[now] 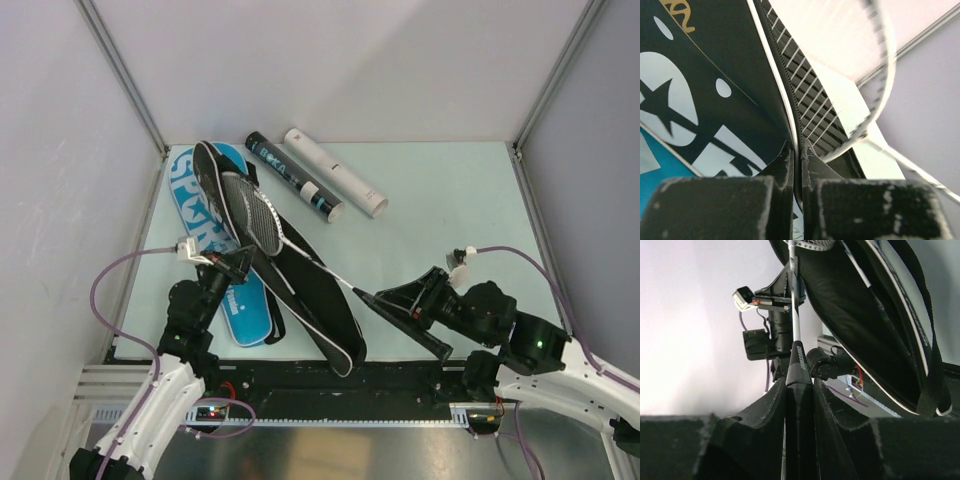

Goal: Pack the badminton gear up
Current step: Place the racket in the racket bag.

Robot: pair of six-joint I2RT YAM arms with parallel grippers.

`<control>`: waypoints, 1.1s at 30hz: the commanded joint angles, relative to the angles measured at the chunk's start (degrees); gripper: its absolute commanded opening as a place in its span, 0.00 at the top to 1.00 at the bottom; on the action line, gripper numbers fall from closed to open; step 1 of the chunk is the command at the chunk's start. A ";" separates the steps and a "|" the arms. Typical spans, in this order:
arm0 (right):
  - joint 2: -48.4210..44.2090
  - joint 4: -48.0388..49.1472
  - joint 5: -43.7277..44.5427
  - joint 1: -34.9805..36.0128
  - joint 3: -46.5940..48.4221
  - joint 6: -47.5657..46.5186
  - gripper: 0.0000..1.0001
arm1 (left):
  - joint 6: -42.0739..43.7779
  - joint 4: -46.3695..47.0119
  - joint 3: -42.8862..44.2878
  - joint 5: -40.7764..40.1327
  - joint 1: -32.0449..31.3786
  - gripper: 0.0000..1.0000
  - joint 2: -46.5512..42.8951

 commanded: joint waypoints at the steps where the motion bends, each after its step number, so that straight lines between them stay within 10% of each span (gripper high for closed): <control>1: 3.59 1.88 4.51 1.06 1.17 -0.72 1.00 | -1.72 11.20 -0.48 -1.52 -0.47 1.00 -2.48; 15: 11.82 20.40 0.48 -0.67 -3.31 -13.64 1.00 | -9.18 16.14 -5.22 -0.14 -0.50 1.00 -3.57; 22: 25.37 3.14 -16.75 -11.78 5.25 -47.12 0.71 | -9.23 16.19 -5.66 -0.34 -0.51 1.00 -3.58; 33: 22.94 -0.62 -35.97 -9.07 -6.78 -51.21 0.55 | -8.14 16.19 -4.84 1.61 -0.54 1.00 -3.09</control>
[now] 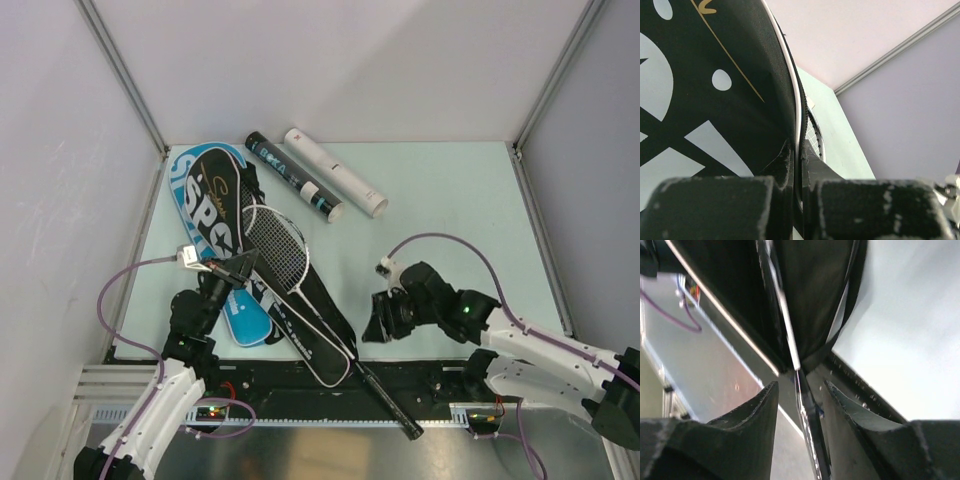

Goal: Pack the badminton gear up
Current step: Place the racket in the racket bag.

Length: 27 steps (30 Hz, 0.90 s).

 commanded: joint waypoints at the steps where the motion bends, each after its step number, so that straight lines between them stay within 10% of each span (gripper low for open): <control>1: -4.65 0.24 -9.22 2.51 -5.14 -1.29 0.54 | -0.16 8.44 1.83 1.28 -0.18 1.00 -0.88; 27: -4.73 22.43 -5.01 16.09 -21.83 7.51 0.40 | -0.63 8.38 0.33 2.03 -0.16 1.00 -1.92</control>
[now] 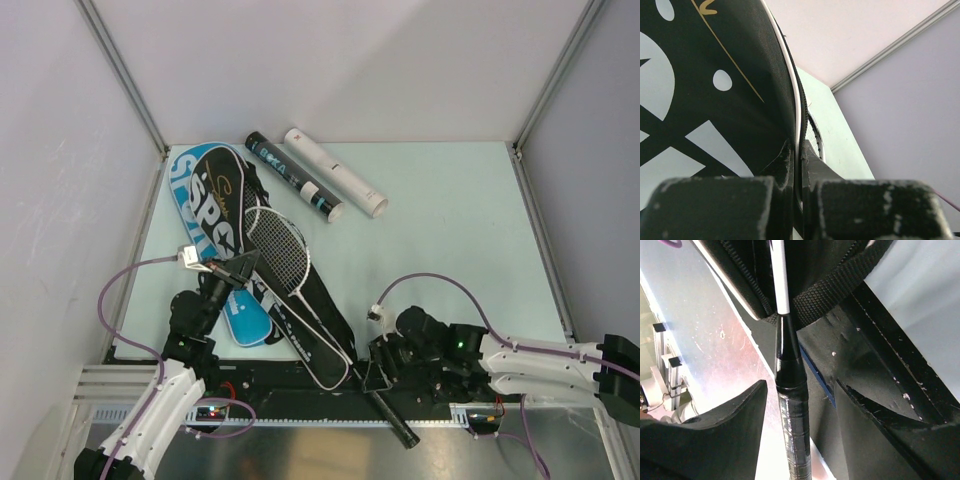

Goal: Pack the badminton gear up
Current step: Place the racket in the racket bag.

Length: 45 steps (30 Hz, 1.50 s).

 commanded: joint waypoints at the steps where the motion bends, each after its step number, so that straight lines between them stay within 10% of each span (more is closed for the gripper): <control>1: -0.40 4.44 0.53 0.71 -0.68 1.18 0.41 | -0.65 8.41 0.35 0.79 -0.14 1.00 -1.48; 12: -1.76 11.44 1.49 2.07 -3.69 6.42 0.58 | -1.45 8.44 -0.43 1.18 -0.13 1.00 -2.08; 19: -7.18 6.34 5.87 1.99 -2.38 5.61 0.98 | -1.79 8.40 -0.04 2.26 -0.21 1.00 -1.90; 45: 12.07 -4.04 6.30 -0.49 22.53 -3.22 1.00 | -6.49 8.05 -0.16 8.46 -0.18 1.00 -0.25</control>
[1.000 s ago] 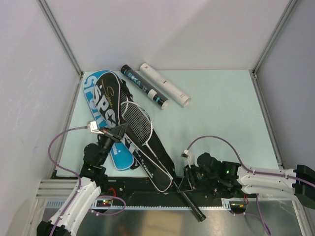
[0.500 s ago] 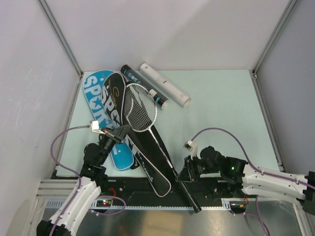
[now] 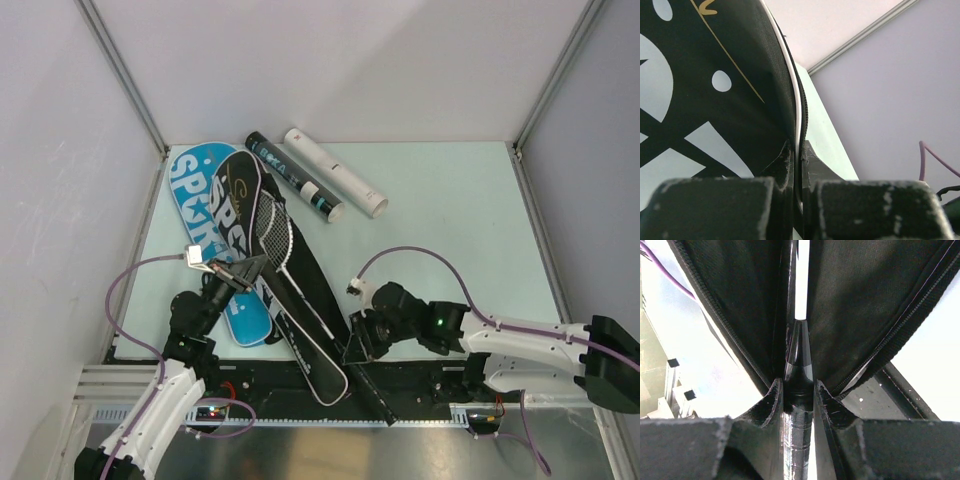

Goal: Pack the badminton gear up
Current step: Place the racket in the racket bag.

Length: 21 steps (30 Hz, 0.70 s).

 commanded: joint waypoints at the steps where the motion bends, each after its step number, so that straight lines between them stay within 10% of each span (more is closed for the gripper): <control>1: 1.15 2.16 0.49 -1.14 5.26 -2.77 1.00 | -1.79 7.19 0.25 1.53 -0.20 1.00 -0.42; 21: 25.28 19.75 14.55 -5.01 19.85 1.29 1.00 | -9.50 7.15 -5.37 2.38 -2.79 1.00 -6.04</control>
